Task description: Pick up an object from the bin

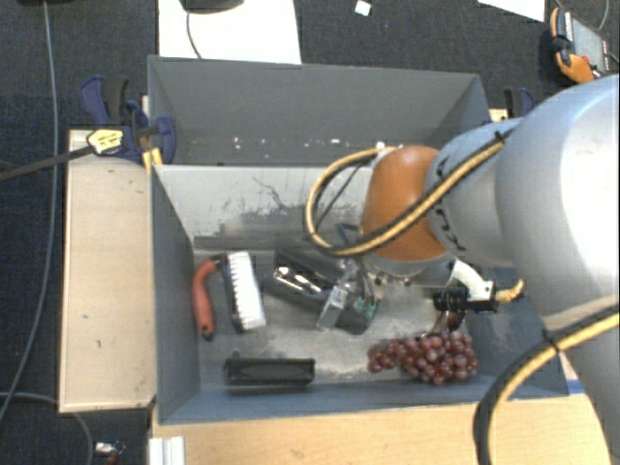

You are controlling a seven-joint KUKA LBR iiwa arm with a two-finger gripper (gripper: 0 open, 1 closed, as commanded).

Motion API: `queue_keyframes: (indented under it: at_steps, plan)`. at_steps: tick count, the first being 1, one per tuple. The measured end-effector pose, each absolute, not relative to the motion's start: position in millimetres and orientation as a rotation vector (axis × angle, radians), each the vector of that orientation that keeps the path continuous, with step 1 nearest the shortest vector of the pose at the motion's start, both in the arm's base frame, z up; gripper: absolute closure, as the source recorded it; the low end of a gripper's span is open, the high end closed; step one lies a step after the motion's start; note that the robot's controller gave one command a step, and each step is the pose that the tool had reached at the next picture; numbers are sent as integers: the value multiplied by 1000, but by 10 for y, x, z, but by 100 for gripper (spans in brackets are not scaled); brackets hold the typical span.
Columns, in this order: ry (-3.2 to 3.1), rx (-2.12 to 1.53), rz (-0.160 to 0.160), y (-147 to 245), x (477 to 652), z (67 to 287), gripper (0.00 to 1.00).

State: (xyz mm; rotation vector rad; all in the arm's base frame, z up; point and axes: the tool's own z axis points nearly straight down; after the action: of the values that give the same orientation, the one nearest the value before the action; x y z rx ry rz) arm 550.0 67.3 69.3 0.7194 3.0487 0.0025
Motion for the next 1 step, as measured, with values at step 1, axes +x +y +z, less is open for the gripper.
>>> queue_keyframes:
  at_steps: [1]
  plan:
    - [3049, 719, 3, 673, 5500, 693, 100]
